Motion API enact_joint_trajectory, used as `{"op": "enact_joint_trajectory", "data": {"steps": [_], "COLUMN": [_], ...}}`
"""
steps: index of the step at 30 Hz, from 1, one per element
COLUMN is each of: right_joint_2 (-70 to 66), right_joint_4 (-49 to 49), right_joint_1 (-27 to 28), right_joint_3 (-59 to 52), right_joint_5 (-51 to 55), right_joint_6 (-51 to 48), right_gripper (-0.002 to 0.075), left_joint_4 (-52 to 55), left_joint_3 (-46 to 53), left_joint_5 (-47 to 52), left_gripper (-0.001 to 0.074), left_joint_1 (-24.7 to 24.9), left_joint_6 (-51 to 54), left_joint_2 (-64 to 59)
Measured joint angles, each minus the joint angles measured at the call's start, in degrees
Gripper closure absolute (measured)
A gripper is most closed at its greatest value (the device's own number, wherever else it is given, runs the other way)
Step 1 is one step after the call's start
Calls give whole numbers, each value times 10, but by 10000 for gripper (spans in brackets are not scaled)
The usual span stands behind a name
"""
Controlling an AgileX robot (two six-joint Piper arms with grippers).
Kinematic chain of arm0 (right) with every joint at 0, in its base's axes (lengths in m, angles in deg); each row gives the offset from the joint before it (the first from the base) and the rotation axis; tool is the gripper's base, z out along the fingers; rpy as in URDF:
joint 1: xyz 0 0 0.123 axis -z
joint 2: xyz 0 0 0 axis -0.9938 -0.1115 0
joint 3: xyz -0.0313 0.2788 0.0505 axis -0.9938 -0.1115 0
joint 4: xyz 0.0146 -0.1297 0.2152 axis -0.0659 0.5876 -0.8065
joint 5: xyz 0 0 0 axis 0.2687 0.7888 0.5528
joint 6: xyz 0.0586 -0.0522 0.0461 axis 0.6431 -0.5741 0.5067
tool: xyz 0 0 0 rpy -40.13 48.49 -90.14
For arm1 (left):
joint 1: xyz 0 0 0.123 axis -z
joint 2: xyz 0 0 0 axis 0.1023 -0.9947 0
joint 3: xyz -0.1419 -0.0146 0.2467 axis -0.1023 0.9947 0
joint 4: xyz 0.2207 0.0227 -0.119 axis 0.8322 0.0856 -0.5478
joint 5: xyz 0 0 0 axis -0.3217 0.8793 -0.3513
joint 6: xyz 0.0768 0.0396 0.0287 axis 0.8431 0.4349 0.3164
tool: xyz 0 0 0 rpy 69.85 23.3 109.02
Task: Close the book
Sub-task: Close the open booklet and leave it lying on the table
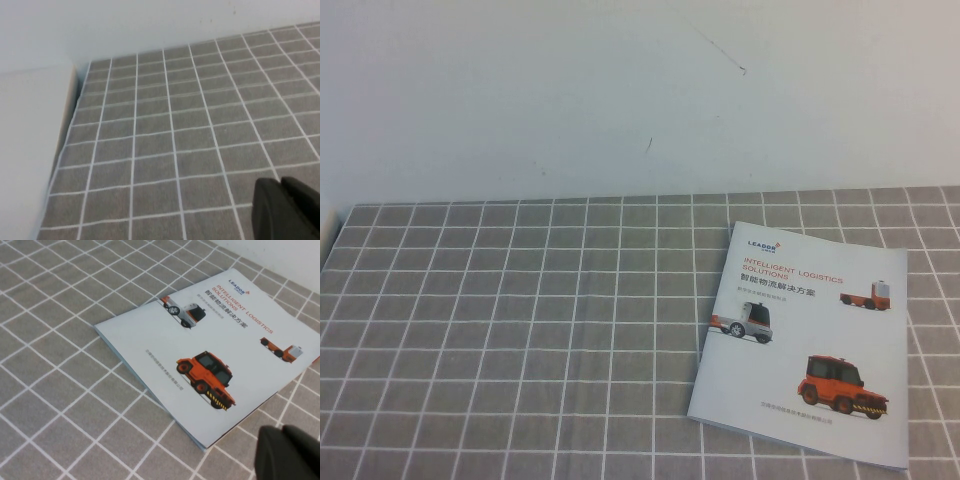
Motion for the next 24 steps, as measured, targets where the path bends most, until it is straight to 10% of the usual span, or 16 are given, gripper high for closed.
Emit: {"op": "enact_joint_trajectory", "data": {"steps": [24], "right_joint_2": [0], "right_joint_4": [0], "right_joint_1": [0], "right_joint_3": [0], "right_joint_5": [0], "right_joint_6": [0], "right_gripper": [729], "left_joint_4": [-14], "left_joint_3": [4], "left_joint_5": [21], "left_gripper": [739], "left_joint_1": [-3], "left_joint_6": [4], "left_joint_2": [1]}}
